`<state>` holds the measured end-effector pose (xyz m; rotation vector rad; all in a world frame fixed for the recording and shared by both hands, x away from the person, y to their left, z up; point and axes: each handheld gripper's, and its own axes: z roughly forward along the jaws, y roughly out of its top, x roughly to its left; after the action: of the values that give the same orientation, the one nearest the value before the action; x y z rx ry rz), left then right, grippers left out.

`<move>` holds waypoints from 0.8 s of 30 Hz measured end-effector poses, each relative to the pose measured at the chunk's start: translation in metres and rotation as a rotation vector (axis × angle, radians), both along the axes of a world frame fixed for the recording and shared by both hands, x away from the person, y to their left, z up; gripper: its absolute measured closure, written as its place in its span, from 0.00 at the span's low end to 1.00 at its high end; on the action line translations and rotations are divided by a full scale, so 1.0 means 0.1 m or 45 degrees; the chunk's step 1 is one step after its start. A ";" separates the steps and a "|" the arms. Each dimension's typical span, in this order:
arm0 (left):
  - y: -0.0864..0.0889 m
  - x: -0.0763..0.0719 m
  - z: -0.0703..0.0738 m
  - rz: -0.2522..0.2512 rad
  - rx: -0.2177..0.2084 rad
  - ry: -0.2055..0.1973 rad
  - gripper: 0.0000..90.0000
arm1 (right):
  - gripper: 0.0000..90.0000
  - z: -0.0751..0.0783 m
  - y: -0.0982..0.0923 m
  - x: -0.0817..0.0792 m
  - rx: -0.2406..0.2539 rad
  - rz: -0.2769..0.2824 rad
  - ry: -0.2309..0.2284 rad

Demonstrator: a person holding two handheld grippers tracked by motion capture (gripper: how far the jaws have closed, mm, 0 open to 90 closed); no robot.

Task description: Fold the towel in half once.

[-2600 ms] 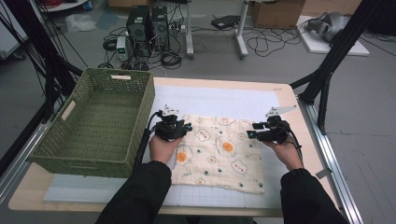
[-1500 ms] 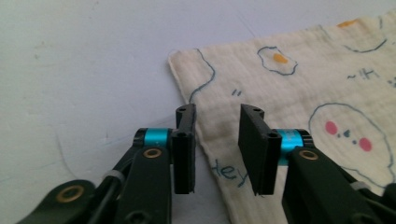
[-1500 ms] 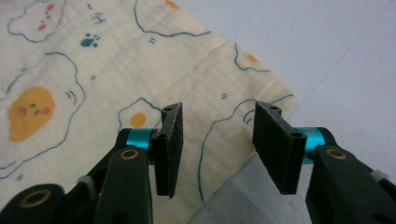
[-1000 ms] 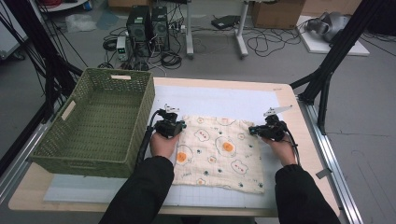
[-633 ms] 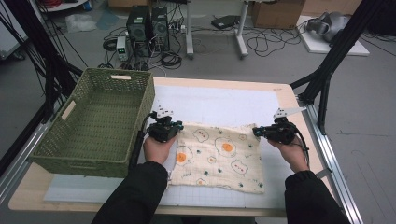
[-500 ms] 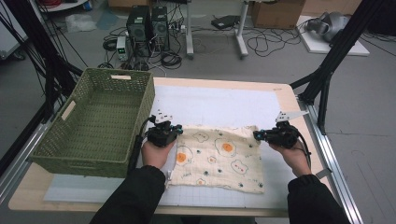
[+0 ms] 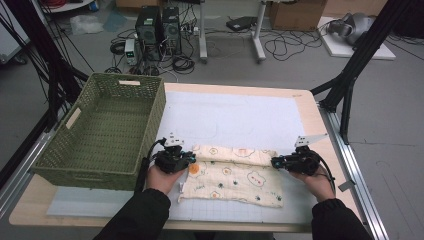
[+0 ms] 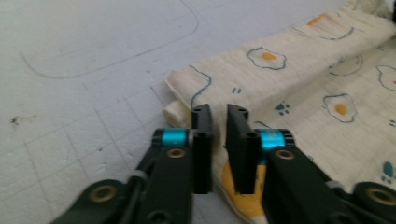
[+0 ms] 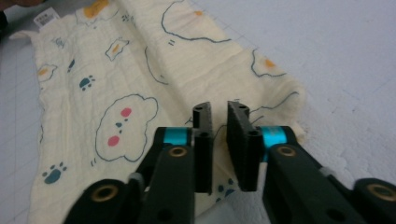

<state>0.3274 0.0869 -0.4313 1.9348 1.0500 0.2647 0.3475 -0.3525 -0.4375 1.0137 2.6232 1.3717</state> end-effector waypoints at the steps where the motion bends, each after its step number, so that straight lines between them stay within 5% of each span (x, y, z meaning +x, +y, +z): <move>1: 0.00 0.01 0.02 -0.001 -0.019 0.002 0.79 | 0.80 0.02 -0.02 0.01 0.017 -0.016 -0.009; 8: -0.04 0.18 0.18 0.040 -0.058 -0.023 0.72 | 0.69 0.21 -0.08 0.12 0.006 -0.119 -0.072; 13: -0.05 0.33 0.13 0.135 -0.120 0.005 0.70 | 0.67 0.09 0.01 0.26 -0.052 -0.134 -0.030; 18: -0.11 0.39 -0.02 0.094 -0.039 0.085 0.94 | 0.76 -0.03 0.12 0.30 -0.122 -0.081 0.009; 24: -0.10 0.28 -0.01 0.064 -0.002 0.063 0.97 | 0.98 0.01 0.12 0.26 -0.139 -0.038 -0.025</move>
<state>0.3554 0.0767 -0.4325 1.9239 1.1319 0.2453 0.3736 -0.3407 -0.4364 1.0163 2.6244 1.2112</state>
